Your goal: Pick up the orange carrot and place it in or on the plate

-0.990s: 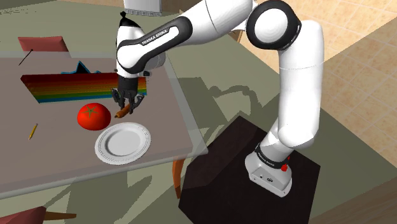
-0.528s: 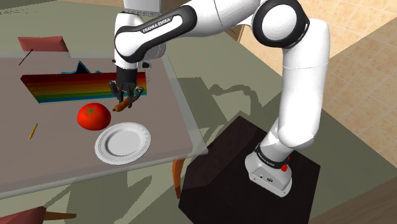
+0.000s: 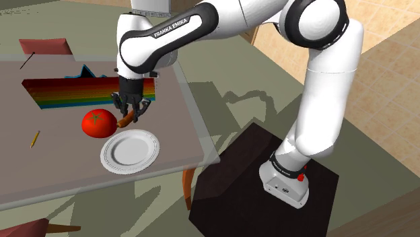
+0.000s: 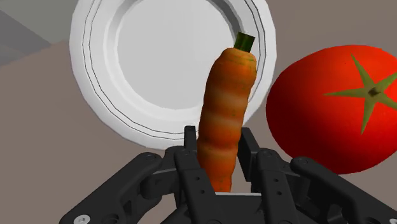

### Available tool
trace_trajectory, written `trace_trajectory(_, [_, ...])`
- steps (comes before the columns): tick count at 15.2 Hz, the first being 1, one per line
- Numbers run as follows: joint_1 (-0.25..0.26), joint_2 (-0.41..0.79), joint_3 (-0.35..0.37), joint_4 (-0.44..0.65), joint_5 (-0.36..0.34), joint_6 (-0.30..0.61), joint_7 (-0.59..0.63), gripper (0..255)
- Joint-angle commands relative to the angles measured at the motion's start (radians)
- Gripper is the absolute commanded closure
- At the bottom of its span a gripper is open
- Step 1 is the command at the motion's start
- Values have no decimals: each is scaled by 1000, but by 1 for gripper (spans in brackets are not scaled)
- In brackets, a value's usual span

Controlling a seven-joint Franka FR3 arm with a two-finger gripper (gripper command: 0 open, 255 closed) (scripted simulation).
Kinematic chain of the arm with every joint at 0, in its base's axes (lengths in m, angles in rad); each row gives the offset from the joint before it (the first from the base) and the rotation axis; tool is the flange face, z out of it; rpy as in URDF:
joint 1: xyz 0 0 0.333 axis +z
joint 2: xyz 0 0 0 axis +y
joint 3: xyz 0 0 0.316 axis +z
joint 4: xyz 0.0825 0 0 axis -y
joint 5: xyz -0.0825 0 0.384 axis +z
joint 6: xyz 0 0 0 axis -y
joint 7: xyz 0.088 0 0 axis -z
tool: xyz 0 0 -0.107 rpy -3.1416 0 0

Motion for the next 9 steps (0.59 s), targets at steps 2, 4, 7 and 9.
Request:
trace_trajectory(2, [35,-40,24,-77,13,52,48,255])
trace_trajectory(4, [58,-65,40,-116,20,77,82,255])
trace_trajectory(7, [72,-59,46,-141,19,112,96,255])
trace_trajectory(9, [74,-42,44,-149,15,135,94,255])
